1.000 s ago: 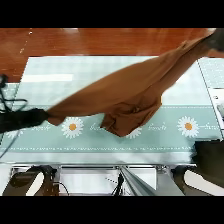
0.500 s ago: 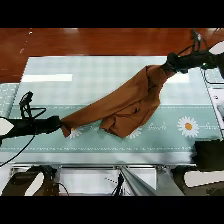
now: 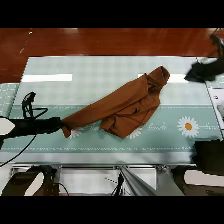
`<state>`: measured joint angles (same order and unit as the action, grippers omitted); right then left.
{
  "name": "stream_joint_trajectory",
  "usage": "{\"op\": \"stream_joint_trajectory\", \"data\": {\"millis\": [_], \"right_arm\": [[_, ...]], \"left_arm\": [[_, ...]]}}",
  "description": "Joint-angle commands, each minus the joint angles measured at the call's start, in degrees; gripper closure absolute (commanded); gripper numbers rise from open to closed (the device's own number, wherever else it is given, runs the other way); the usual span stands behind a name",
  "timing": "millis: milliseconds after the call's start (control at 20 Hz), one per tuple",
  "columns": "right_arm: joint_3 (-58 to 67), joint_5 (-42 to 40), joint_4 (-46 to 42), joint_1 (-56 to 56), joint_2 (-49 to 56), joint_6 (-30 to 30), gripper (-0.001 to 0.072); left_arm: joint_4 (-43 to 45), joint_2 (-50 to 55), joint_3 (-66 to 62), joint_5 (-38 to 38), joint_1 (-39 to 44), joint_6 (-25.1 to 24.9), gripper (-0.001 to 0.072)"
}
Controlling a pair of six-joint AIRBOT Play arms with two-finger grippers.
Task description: Fold the shirts.
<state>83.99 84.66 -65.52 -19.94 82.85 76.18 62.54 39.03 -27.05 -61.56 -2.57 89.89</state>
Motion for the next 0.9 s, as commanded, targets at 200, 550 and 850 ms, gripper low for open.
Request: {"op": "stream_joint_trajectory", "data": {"millis": [200,550,850], "right_arm": [[-38.66,-4.59,10.97,-5.9,-20.09,-0.98,0.0225],[-60.41,-18.18,27.43,-5.2,-26.64,-2.38,0.0229],[-62.07,-38.73,30.58,15.82,-26.64,3.61,0.0229]], "left_arm": [[-0.07,0.02,0.0,-2.05,0.09,-3.76,0.0688],[-0.07,0.02,0.0,-2.12,0.09,-3.8,0.0688],[-0.07,0.02,-0.02,-2.14,0.09,-4.22,0.0688]]}}
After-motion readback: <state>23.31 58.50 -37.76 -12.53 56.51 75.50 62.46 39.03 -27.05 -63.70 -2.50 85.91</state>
